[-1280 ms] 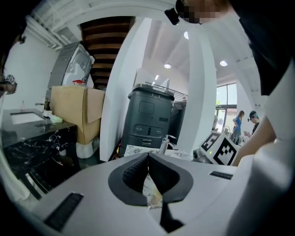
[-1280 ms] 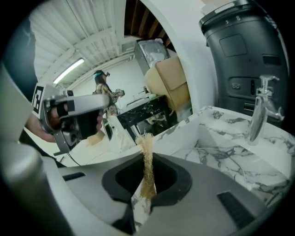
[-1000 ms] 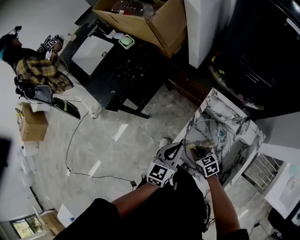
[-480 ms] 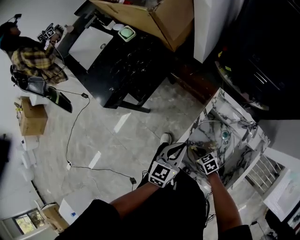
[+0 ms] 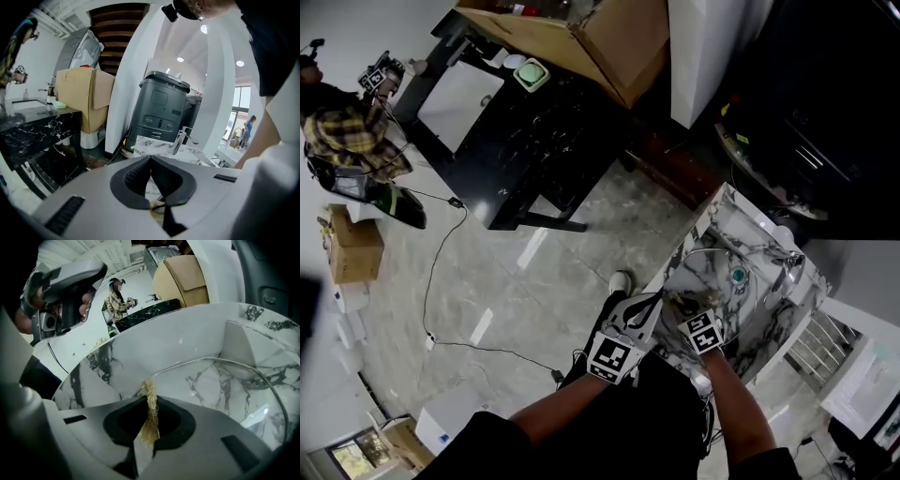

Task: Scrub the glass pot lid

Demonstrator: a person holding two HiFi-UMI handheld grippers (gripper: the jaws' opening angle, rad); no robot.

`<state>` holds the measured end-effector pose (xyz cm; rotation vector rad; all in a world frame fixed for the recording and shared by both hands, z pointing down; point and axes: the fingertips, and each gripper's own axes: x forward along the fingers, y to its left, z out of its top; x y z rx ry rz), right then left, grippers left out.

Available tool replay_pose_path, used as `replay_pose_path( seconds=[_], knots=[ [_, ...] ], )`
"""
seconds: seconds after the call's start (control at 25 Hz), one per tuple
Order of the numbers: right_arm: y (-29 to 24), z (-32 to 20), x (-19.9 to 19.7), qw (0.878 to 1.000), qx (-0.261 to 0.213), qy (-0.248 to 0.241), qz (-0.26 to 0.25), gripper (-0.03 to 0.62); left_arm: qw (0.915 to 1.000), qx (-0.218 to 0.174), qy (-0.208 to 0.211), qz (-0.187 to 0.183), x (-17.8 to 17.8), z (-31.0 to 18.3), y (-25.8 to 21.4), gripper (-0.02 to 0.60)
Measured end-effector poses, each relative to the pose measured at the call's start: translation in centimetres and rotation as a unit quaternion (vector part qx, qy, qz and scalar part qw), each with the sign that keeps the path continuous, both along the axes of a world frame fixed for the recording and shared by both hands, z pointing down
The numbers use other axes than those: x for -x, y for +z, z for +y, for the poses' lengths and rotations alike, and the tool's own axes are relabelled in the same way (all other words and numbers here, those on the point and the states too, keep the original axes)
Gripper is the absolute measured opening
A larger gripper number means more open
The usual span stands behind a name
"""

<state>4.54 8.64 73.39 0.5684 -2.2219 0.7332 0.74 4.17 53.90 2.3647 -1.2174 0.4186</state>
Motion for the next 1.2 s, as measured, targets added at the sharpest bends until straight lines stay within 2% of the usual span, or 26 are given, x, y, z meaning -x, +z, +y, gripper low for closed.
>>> replay_pose_path(
  seconds=[0.48,0.68,0.76,0.92,1.08,1.2],
  knots=[
    [-0.2,-3.9,-0.8,0.999,-0.024,0.031,0.007,0.055,0.9998,0.005,0.017,0.009,-1.8,-0.3,-0.2,0.015],
    [-0.2,-5.2,-0.9,0.998,-0.022,0.054,0.004,0.055,0.9977,-0.024,0.059,-0.023,-3.0,0.4,-1.2,0.015],
    [-0.1,-5.7,-1.1,0.998,-0.023,0.061,0.003,0.055,0.9969,-0.03,0.07,-0.021,-3.5,0.5,-1.5,0.015],
    [0.0,-7.2,-1.8,0.996,-0.028,0.085,0.005,0.055,0.998,-0.021,0.06,-0.005,-3.5,-0.2,-1.4,0.015],
    [0.5,-8.0,-2.8,0.994,-0.018,0.109,0.005,0.055,0.9994,-0.004,0.032,0.006,-2.7,-0.7,-1.2,0.015],
    [0.4,-8.8,-4.0,0.991,-0.016,0.133,0.008,0.055,0.9998,0.001,0.021,0.003,-2.1,-0.9,-1.0,0.015]
  ],
)
